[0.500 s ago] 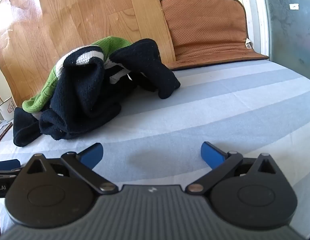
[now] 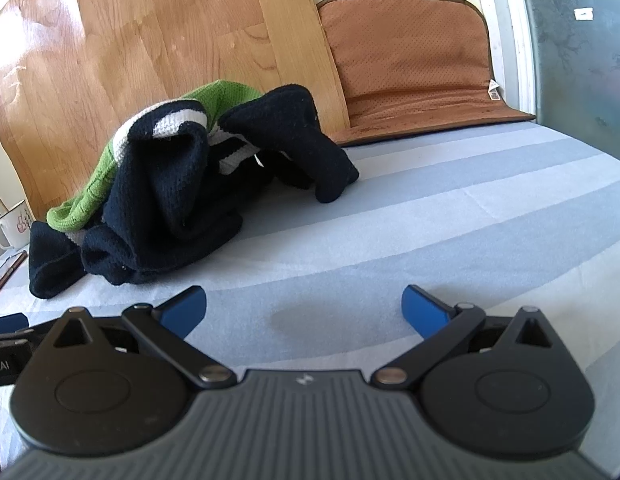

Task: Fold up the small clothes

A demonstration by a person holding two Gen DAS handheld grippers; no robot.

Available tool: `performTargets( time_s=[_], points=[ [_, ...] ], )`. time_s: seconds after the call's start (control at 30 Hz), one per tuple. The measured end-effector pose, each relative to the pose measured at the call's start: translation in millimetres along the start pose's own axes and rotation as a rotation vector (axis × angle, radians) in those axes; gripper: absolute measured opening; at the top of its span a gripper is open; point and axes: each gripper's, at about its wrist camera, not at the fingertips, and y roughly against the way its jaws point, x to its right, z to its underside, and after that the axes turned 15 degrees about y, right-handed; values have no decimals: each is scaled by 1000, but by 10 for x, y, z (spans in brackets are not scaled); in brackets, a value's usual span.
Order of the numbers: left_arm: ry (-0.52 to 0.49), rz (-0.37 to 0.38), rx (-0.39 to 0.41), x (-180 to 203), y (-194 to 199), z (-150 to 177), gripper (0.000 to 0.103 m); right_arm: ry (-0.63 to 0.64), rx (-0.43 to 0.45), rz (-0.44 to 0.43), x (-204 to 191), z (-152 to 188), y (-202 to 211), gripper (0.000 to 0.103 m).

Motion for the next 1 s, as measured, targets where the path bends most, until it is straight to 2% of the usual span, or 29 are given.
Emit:
performTargets(
  time_s=[0.1,0.13,0.23,0.4,1.0],
  points=[
    [12,-7,-2,-19,-4,-16,103,-1,3,-1,4,5,6,103],
    [14,-21,-38,-5,-15,-1,103,-1,1,-2,3,5,3,103],
    [10,-23,-43,1,-17,1,103,-1,0,-7,2,7,-3,103],
    [-9,-14,-7,2,-6,21,103,2,-1,-14,-3,13,-4,103],
    [-12,15,-4,14,-1,36,103,0,-2,-16,-10,12,-9,103]
  ],
)
